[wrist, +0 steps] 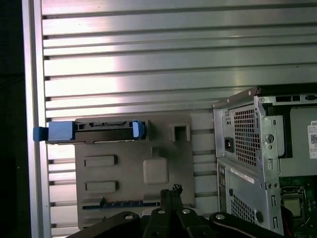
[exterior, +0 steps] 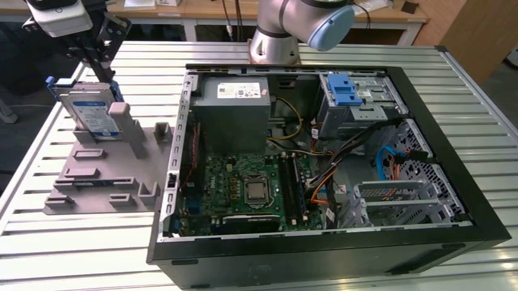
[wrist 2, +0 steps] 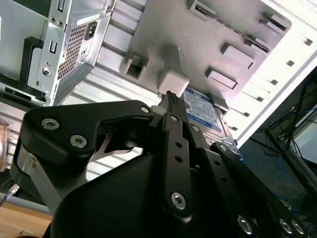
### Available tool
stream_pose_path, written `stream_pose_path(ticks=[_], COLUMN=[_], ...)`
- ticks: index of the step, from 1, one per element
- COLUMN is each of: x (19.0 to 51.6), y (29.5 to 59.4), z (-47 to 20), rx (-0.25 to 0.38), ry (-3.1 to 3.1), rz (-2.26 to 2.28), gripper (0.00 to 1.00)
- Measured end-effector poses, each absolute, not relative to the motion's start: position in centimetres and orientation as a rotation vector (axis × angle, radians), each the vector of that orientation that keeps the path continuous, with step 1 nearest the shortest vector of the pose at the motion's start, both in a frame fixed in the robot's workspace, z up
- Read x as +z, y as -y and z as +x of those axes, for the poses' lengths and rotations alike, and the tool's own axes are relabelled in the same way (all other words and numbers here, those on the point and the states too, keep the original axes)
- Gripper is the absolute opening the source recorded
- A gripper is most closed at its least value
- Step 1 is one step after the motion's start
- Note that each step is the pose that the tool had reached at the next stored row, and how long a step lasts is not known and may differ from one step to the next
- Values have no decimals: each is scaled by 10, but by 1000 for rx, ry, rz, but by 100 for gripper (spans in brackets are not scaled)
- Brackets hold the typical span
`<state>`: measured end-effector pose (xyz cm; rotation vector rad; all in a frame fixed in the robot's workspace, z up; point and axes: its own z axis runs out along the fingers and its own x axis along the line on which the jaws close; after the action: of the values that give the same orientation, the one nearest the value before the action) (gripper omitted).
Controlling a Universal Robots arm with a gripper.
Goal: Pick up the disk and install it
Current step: 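Reach for the disk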
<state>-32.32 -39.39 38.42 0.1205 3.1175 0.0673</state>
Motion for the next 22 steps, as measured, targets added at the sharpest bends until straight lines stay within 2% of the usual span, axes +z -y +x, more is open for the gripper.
stream_pose_path(ticks=[22], x=[383], y=[394], z=[-342], rx=[67], ry=[-3118], rz=[121], gripper=[11])
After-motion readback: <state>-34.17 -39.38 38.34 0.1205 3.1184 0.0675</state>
